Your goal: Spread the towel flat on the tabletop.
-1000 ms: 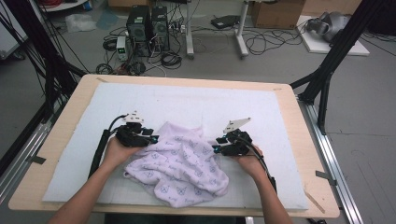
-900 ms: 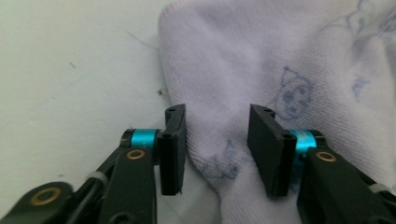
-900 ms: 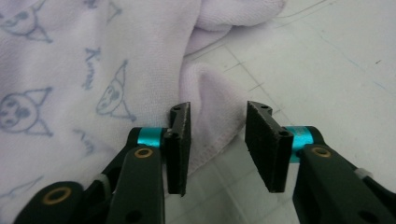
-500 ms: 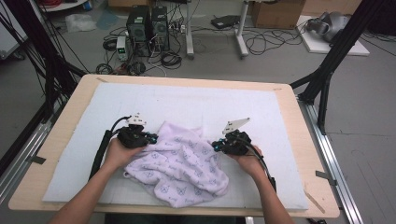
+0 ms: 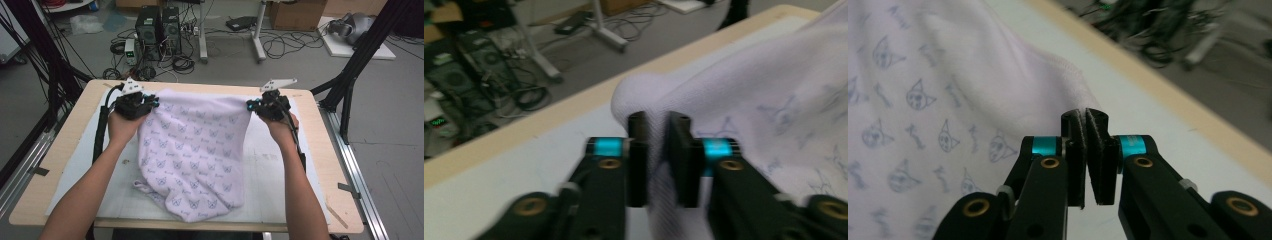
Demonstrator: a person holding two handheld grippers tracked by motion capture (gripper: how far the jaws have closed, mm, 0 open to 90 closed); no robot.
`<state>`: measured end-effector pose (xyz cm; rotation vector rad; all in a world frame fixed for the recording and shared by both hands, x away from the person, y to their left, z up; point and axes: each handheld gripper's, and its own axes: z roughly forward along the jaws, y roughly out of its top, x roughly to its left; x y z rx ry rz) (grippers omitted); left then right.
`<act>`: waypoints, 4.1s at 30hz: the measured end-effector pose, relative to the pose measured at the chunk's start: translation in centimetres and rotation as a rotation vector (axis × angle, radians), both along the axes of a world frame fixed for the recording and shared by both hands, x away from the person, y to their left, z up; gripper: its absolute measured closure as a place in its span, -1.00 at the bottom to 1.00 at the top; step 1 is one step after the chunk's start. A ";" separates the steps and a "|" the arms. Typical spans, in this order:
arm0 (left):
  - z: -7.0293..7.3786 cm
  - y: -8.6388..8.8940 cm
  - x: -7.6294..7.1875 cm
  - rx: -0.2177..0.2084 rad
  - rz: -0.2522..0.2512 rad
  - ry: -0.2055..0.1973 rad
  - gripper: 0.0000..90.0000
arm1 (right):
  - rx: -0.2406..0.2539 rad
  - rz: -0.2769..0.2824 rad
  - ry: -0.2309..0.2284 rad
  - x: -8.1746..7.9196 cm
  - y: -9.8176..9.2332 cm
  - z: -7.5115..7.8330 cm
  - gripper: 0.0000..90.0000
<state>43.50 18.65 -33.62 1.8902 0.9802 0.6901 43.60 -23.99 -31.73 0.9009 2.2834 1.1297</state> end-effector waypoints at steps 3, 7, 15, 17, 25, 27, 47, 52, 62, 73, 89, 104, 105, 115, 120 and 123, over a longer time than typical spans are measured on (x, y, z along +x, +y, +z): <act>-0.6 0.2 0.6 -0.001 -0.005 0.049 0.35 | 0.037 -0.059 0.002 1.1 -0.2 -0.3 0.47; -2.8 0.9 -0.1 0.021 -0.047 0.105 0.27 | 0.017 -0.004 0.104 1.0 0.1 -3.3 0.25; -6.2 2.0 -4.7 0.024 -0.160 0.156 0.17 | 0.031 0.097 0.146 -3.9 0.8 -6.7 0.20; -6.4 2.1 -5.9 0.015 -0.186 0.152 0.15 | 0.033 0.128 0.147 -5.2 0.9 -7.0 0.16; -7.2 2.5 -10.6 -0.006 -0.304 0.154 0.04 | 0.029 0.261 0.146 -10.5 1.8 -7.7 0.10; -7.7 2.5 -11.7 -0.007 -0.334 0.160 0.03 | 0.031 0.290 0.151 -11.7 1.9 -8.1 0.08; -8.8 1.3 -13.2 0.047 -0.419 0.185 0.93 | -0.038 0.409 0.213 -15.1 3.6 -12.0 0.96; -6.6 1.7 -12.0 0.009 -0.363 0.134 0.94 | -0.017 0.372 0.132 -14.2 2.9 -9.3 0.96; -7.4 0.5 -5.8 0.032 -0.169 0.152 0.94 | -0.005 0.194 0.145 -7.0 1.9 -8.4 0.96; -6.5 2.1 -7.1 0.006 -0.216 0.138 0.49 | 0.037 0.172 0.150 -6.7 1.5 -8.6 0.55; -6.2 0.4 -13.4 -0.007 -0.418 0.111 0.30 | 0.048 0.323 0.149 -14.1 2.4 -9.9 0.29; -9.9 -4.2 -13.9 0.074 -0.549 0.207 0.73 | -0.034 0.384 0.194 -14.7 4.9 -12.6 0.61; -9.8 -4.2 -13.9 0.068 -0.551 0.211 0.81 | -0.029 0.392 0.200 -14.5 4.9 -12.6 0.75; -6.5 -1.5 -12.2 -0.024 -0.402 0.136 0.90 | 0.052 0.373 0.153 -12.6 3.1 -8.2 0.83; -6.2 -1.4 -9.7 -0.035 -0.307 0.150 0.90 | 0.038 0.307 0.143 -9.5 3.2 -6.4 0.83; -7.3 -1.6 -8.1 -0.020 -0.257 0.188 0.90 | 0.005 0.277 0.159 -7.3 3.9 -6.9 0.83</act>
